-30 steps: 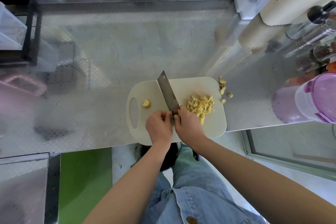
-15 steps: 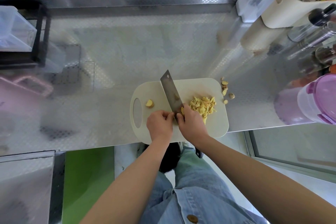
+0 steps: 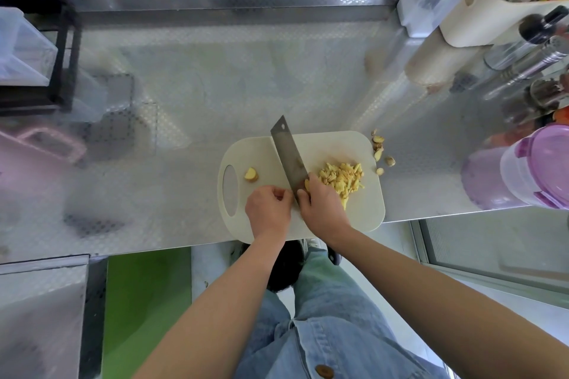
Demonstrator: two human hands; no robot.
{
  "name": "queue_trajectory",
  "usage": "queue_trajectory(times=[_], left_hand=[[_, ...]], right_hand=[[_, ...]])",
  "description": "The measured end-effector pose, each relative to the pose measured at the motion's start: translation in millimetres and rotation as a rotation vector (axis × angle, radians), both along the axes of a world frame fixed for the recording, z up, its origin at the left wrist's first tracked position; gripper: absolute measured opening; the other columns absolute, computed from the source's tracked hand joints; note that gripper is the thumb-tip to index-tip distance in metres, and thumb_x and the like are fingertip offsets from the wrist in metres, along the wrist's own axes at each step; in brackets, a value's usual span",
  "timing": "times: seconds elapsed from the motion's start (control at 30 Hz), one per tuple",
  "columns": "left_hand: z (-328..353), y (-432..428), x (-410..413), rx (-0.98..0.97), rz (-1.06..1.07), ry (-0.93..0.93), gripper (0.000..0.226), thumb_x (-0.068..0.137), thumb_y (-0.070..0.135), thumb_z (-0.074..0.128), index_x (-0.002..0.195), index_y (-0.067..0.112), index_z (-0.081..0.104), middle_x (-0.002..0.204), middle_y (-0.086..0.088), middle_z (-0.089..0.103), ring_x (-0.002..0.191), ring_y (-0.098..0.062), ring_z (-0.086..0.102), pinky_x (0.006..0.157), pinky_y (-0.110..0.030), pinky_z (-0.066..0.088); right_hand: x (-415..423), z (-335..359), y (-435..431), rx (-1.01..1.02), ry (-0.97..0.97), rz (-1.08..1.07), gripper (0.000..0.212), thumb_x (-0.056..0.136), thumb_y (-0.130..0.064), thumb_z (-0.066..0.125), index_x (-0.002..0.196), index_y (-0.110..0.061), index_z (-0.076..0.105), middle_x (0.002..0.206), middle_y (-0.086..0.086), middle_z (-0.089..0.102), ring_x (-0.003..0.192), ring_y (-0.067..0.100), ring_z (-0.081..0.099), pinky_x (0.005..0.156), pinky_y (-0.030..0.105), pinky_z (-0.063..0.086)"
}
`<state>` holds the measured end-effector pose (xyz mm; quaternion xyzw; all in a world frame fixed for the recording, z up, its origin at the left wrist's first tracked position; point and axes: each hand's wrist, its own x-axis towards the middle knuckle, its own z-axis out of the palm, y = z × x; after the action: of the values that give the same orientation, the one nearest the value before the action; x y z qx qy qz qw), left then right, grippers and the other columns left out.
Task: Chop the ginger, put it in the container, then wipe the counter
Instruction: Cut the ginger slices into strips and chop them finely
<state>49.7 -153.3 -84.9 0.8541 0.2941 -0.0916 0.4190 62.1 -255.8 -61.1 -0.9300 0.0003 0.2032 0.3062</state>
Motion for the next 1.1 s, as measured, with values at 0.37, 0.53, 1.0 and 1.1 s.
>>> queue_trajectory(times=[0.37, 0.53, 1.0, 1.1], left_hand=[[-1.2, 3.1, -1.9, 0.016, 0.054, -0.004, 0.012, 0.083, 0.023, 0.067, 0.082, 0.011, 0.072, 0.079, 0.001, 0.070, 0.068, -0.010, 0.053, 0.066, -0.023, 0.035], [-0.5, 3.4, -3.1, 0.025, 0.058, 0.004, 0.012, 0.083, 0.022, 0.066, 0.081, 0.012, 0.073, 0.078, 0.003, 0.070, 0.067, -0.007, 0.051, 0.063, -0.020, 0.032], [1.0, 2.8, -0.6, 0.002, 0.045, 0.025, 0.018, 0.085, 0.029, 0.065, 0.080, 0.014, 0.074, 0.076, 0.001, 0.071, 0.069, -0.012, 0.058, 0.060, -0.021, 0.032], [2.1, 4.0, -0.3, -0.004, 0.038, 0.027, 0.021, 0.086, 0.031, 0.064, 0.080, 0.014, 0.074, 0.077, 0.000, 0.072, 0.074, -0.018, 0.063, 0.061, -0.024, 0.033]], right_hand=[[-7.4, 8.6, -9.3, 0.027, -0.044, 0.063, 0.011, 0.097, -0.016, 0.045, 0.090, -0.013, 0.037, 0.062, 0.003, 0.046, 0.057, 0.025, 0.044, 0.053, 0.036, 0.039], [-9.5, 6.3, -5.7, 0.017, -0.033, 0.065, 0.018, 0.097, -0.016, 0.046, 0.111, -0.005, 0.047, 0.067, 0.004, 0.050, 0.060, 0.024, 0.047, 0.053, 0.033, 0.036], [6.0, 1.1, 19.8, -0.075, -0.010, 0.050, 0.011, 0.096, -0.015, 0.039, 0.086, -0.013, 0.032, 0.063, 0.000, 0.040, 0.058, 0.026, 0.043, 0.051, 0.033, 0.030], [9.0, 1.1, 23.0, -0.088, -0.020, 0.049, 0.012, 0.096, -0.015, 0.039, 0.086, -0.014, 0.031, 0.062, 0.000, 0.040, 0.057, 0.026, 0.042, 0.051, 0.033, 0.030]])
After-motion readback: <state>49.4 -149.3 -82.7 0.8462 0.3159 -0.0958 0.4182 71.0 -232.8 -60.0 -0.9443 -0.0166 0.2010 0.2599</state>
